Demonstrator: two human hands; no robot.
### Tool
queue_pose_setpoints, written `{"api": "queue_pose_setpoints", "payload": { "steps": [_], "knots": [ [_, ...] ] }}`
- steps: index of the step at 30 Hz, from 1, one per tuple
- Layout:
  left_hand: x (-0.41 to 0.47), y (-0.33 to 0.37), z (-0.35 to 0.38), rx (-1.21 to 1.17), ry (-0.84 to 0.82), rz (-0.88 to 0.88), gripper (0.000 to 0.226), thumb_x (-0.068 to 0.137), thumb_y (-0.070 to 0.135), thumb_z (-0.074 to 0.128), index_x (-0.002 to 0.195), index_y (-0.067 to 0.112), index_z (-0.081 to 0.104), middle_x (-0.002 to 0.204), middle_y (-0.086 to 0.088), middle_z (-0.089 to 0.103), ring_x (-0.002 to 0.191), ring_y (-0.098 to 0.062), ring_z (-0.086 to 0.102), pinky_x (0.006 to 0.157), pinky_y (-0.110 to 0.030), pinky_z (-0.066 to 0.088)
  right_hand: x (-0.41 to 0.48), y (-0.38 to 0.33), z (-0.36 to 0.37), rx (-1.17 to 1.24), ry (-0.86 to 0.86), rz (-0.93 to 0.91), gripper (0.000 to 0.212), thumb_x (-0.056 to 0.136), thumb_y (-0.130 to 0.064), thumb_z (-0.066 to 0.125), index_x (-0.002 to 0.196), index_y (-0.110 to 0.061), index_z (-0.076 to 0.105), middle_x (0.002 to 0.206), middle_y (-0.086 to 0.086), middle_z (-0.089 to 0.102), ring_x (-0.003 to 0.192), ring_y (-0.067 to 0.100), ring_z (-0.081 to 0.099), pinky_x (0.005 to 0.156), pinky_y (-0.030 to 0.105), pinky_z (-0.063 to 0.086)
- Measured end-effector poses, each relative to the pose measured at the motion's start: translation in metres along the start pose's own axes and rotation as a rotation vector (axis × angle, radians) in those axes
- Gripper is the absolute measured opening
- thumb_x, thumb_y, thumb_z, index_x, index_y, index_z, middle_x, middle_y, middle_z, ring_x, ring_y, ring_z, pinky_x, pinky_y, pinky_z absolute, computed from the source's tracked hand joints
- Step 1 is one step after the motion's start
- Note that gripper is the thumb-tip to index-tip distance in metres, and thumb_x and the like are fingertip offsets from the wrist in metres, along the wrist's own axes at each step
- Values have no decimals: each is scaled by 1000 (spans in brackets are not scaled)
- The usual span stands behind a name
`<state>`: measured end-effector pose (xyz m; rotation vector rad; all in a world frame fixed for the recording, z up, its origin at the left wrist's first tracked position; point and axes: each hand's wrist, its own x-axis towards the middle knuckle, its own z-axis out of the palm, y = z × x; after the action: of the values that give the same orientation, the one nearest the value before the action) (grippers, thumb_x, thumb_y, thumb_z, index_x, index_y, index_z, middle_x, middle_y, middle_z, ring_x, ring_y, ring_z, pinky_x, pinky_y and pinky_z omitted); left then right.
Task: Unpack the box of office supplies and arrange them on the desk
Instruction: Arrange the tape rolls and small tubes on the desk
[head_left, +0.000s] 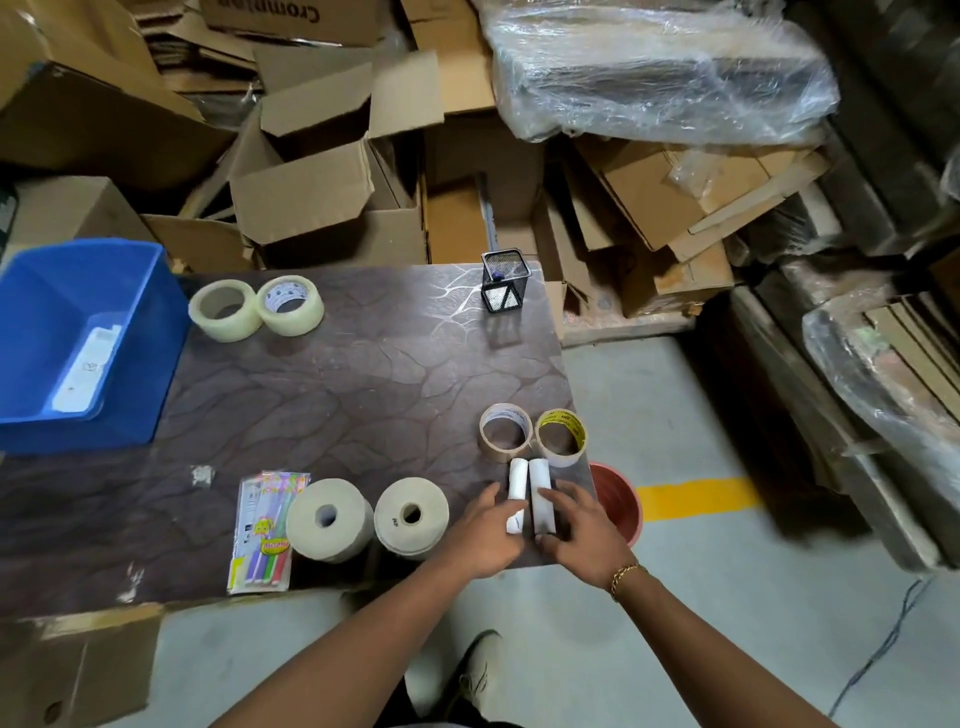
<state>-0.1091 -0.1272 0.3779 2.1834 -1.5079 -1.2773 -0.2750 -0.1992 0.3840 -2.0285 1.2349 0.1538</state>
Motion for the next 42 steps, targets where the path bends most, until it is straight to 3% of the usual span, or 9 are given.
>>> {"api": "queue_pose_setpoints", "payload": {
  "steps": [2, 5, 7, 9, 13, 18, 23, 31, 42],
  "knots": [
    [-12, -4, -8, 32, 130, 108, 46, 86, 27, 53, 131, 32, 54, 153, 4, 31, 138, -21, 35, 109, -37, 39, -2, -11, -3, -30, 103, -66, 65, 82, -44, 61, 143, -30, 43, 148, -4, 40, 133, 20, 43, 105, 37, 44],
    [-37, -21, -28, 62, 433, 266, 36, 79, 22, 54, 112, 26, 66, 122, 8, 55, 112, -17, 52, 94, -36, 47, 3, -42, 0, -6, 134, -184, 66, 80, -45, 62, 141, -29, 44, 142, -5, 45, 131, 17, 44, 107, 32, 40],
    [-51, -44, -44, 97, 628, 238, 35, 73, 26, 52, 104, 27, 68, 108, 9, 60, 100, -18, 55, 86, -37, 48, 8, -67, 8, 1, 72, -231, 75, 76, -52, 63, 144, -30, 38, 144, -5, 42, 131, 17, 44, 105, 35, 44],
    [-64, -72, -60, 122, 719, 90, 45, 69, 35, 51, 112, 30, 65, 112, 9, 58, 104, -20, 54, 85, -41, 49, 14, -93, 20, -19, -32, -262, 88, 74, -56, 67, 149, -29, 29, 149, -3, 35, 134, 20, 41, 105, 40, 44],
    [-87, -123, -78, 91, 651, -216, 87, 66, 52, 59, 147, 35, 33, 153, 3, 29, 139, -25, 27, 106, -46, 30, 27, -127, 52, -99, -106, -302, 116, 61, -64, 76, 153, -28, 15, 154, 0, 24, 137, 25, 38, 110, 37, 38],
    [-87, -160, -76, 128, 409, -318, 117, 67, 52, 73, 155, 32, -1, 162, -2, -1, 148, -26, 8, 115, -45, 22, 42, -136, 84, -150, -139, -249, 130, 51, -67, 76, 153, -34, 3, 157, -1, 15, 138, 30, 35, 108, 45, 43],
    [-64, -171, -79, 176, 496, -248, 103, 70, 60, 66, 154, 28, 15, 148, -2, 27, 131, -27, 36, 102, -38, 41, 57, -141, 87, -198, -96, -259, 108, 57, -60, 68, 147, -34, 16, 137, -2, 34, 124, 28, 50, 89, 42, 53],
    [51, -151, -192, 75, 588, -108, 100, 64, 46, 74, 149, 22, 28, 143, -5, 33, 127, -30, 36, 105, -38, 37, 175, -183, 16, -153, 45, -158, 101, 53, -53, 74, 140, -31, 27, 130, 0, 38, 112, 34, 58, 85, 42, 53],
    [208, -145, -330, 169, 517, -134, 101, 61, 37, 79, 146, 24, 25, 144, -7, 31, 129, -32, 35, 101, -45, 43, 353, -247, -59, -102, 155, -50, 105, 61, -40, 84, 145, -26, 23, 142, 7, 33, 124, 34, 47, 99, 46, 47]
  ]
}}
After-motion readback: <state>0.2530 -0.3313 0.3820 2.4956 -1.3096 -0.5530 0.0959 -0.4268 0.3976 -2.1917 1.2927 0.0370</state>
